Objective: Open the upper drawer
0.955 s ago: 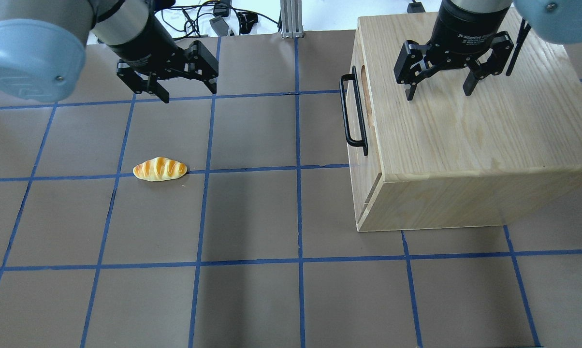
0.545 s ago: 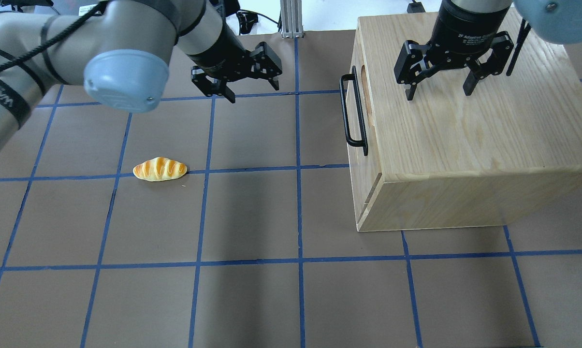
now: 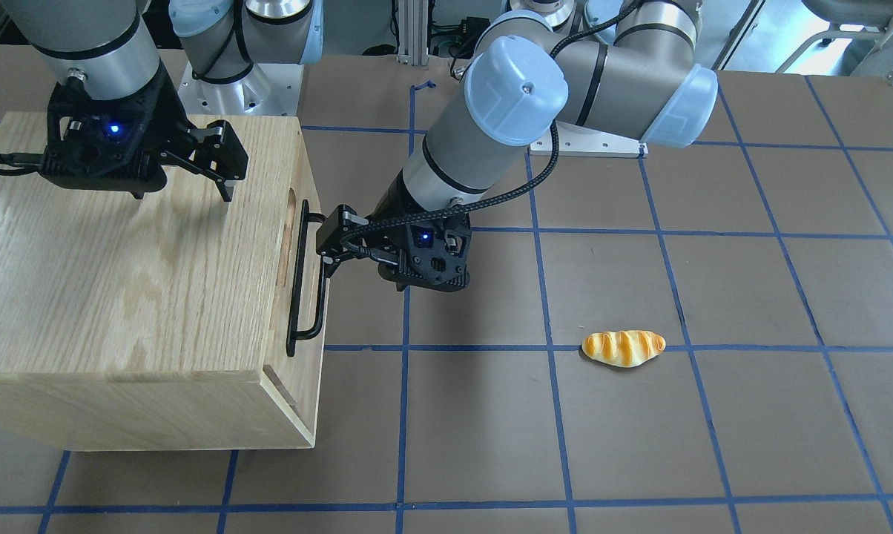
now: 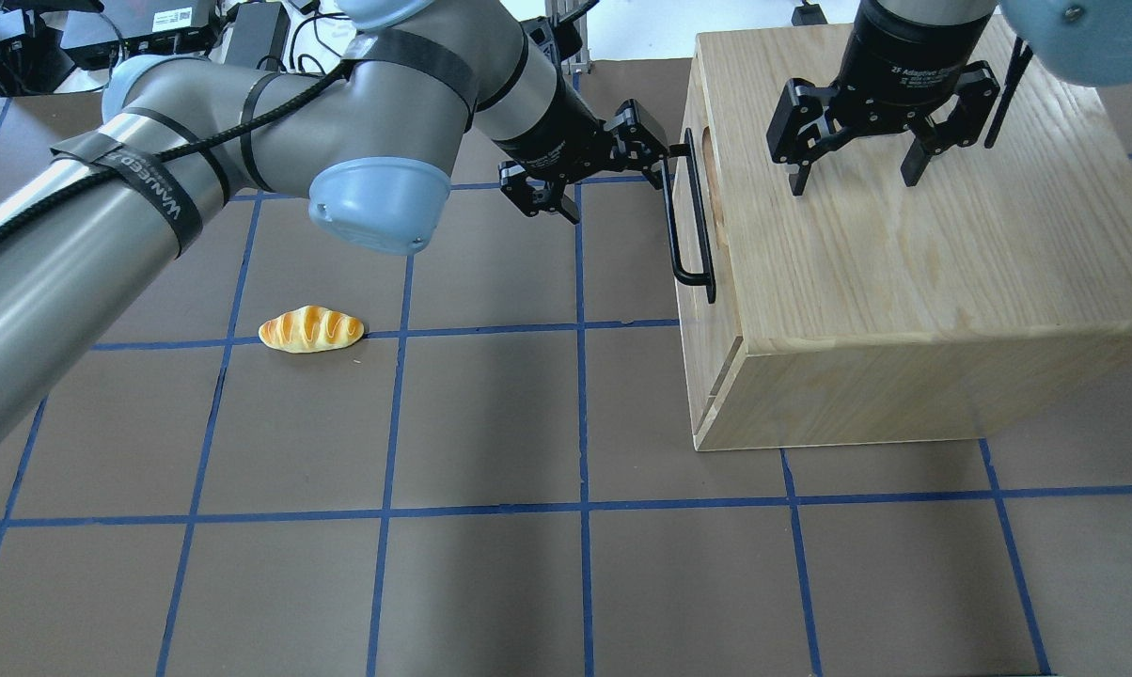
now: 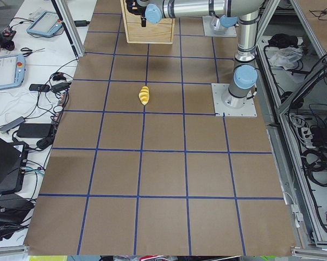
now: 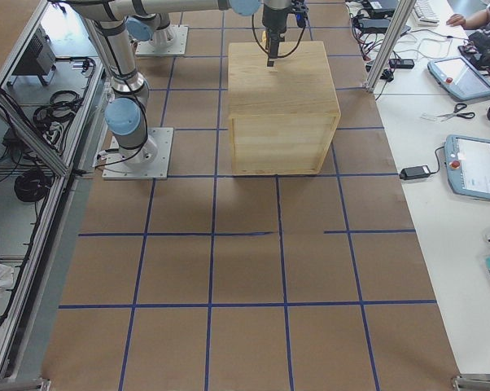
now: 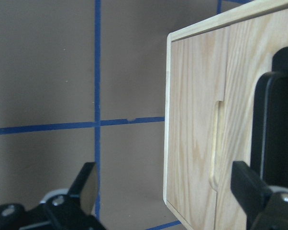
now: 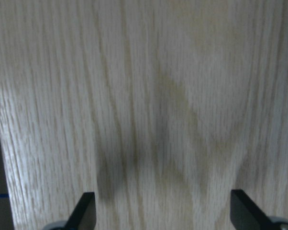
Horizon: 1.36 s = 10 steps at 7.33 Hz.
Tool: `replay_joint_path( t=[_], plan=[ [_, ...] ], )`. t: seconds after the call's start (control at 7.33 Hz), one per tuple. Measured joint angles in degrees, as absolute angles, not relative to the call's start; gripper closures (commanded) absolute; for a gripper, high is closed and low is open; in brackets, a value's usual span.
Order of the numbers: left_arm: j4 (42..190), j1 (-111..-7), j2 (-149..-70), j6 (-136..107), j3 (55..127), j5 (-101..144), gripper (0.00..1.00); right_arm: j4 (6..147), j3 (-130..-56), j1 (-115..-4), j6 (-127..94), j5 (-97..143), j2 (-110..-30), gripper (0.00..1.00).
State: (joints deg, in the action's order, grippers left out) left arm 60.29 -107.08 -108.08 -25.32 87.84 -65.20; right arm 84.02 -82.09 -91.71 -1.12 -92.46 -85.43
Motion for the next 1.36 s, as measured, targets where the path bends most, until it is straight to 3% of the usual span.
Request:
replay_joint_path(
  t=[1.36],
  plan=[
    [59.59,-109.06,-109.76,-24.30,88.89,-65.12,0.00,84.02,-82.09,-91.74,-1.07,-92.46,-85.43,0.00]
  ],
)
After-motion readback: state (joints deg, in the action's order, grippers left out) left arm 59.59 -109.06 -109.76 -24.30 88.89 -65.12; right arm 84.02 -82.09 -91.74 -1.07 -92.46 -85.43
